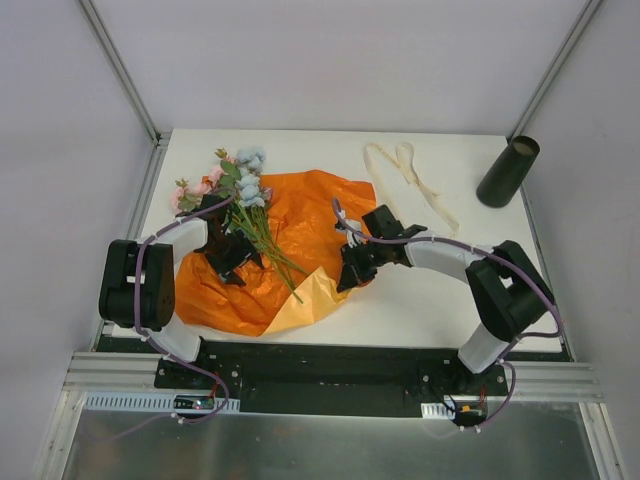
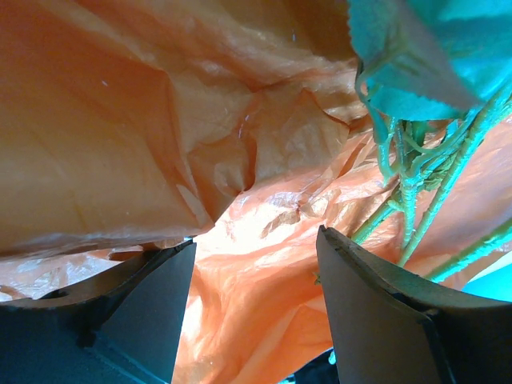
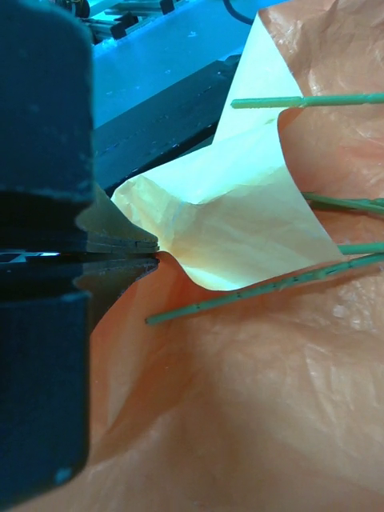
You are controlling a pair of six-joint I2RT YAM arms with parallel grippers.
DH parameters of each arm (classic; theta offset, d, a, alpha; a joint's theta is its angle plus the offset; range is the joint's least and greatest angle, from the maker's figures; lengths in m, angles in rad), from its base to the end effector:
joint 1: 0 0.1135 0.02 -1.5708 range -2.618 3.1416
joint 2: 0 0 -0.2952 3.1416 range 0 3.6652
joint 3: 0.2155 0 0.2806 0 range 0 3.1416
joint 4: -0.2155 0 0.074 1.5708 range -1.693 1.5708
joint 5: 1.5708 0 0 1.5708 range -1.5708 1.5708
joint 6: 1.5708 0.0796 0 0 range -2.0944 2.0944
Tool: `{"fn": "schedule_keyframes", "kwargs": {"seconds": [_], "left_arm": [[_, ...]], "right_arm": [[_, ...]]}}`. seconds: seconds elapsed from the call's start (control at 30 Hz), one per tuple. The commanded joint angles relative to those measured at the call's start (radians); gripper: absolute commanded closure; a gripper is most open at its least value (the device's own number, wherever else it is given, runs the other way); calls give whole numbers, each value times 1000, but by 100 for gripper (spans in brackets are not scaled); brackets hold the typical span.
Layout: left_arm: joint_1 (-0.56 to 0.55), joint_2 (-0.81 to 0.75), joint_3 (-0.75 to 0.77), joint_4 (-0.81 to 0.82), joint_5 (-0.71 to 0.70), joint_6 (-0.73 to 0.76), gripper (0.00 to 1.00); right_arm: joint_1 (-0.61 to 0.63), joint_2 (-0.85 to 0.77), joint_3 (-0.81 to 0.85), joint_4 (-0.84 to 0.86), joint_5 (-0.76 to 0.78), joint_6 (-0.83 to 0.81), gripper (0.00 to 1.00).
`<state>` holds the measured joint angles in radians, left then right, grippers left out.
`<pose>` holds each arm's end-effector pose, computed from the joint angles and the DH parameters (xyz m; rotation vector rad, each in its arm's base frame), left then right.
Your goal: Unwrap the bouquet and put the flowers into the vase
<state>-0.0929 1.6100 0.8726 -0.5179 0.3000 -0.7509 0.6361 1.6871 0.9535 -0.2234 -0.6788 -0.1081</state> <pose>0.3178 -0.0532 0.1259 -0.8765 2.7846 -0.5925 0.2730 0.2638 0.1566 -1.1804 2.2480 1.0687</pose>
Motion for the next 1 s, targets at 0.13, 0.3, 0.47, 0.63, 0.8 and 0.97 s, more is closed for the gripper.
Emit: {"fn": "schedule_keyframes", "kwargs": {"seconds": [0.13,0.3,0.47,0.63,0.8,0.97], "left_arm": [[-5,28,8,12,-117,28,34],[-4,27,9,10,-124,33,34],[-4,25,19,10,-116,35,34],[-4,25,17,10,-113,36,34],[-4,44,32,10,-105,36,34],[-5,42,48,10,-94,35,34]], "right_arm": [[-4,-151,-102,36,50,18,100],[-6,-257,-168,62,87,50,99],[-6,-325,-217,84,117,70,93],[0,-351,-260,104,114,107,89],[30,-418,-352,183,201,177,90],[94,-475,-421,257,301,254,91]]}}
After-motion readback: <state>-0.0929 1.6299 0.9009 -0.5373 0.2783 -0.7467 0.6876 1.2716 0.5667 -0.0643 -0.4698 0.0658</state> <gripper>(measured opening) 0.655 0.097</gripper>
